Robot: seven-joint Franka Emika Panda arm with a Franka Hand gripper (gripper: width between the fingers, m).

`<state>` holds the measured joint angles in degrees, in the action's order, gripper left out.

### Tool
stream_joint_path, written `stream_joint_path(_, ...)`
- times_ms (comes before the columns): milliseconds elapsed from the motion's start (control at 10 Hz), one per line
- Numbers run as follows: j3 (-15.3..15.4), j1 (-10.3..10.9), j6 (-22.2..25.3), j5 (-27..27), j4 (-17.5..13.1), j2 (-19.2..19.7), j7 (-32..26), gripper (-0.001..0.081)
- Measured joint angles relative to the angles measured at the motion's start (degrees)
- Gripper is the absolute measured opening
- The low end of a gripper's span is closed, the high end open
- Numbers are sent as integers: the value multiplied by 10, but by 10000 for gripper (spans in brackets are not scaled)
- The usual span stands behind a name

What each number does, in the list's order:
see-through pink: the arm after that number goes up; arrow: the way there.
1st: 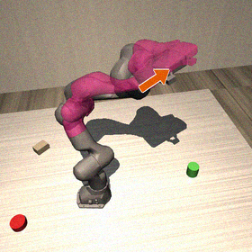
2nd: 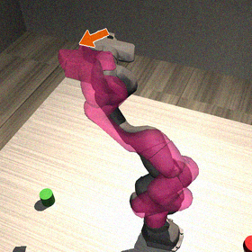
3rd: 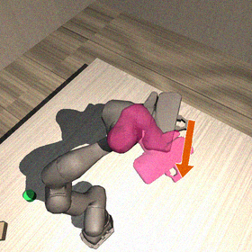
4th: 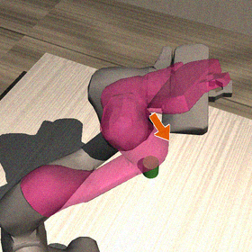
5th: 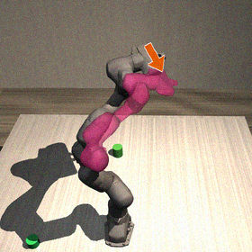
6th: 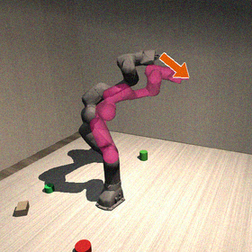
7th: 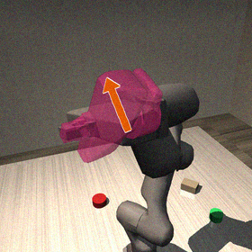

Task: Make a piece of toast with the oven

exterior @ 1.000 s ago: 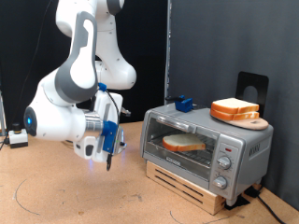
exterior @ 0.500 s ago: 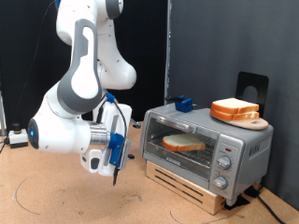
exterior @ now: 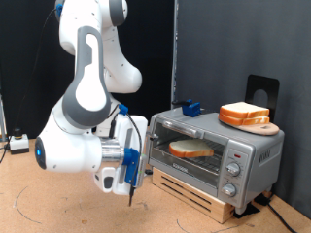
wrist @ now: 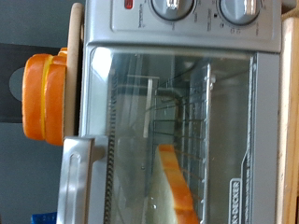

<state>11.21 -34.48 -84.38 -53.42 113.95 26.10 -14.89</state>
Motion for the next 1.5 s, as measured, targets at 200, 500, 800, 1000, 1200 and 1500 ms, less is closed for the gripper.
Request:
stream_joint_path(200, 9, 18, 11, 29, -51, 37, 15, 810)
stream_joint_path(500, 11, 36, -9, 32, -84, 65, 33, 810)
stream_joint_path(800, 20, 39, 24, 51, -86, 89, -34, 810)
stream_joint_path(1000, 25, 54, -3, 56, -93, 121, -54, 810)
stream_joint_path(1200, 33, 66, -38, 40, -110, 155, -61, 810)
stream_joint_path(1500, 47, 79, -47, 26, -161, 203, -59, 810)
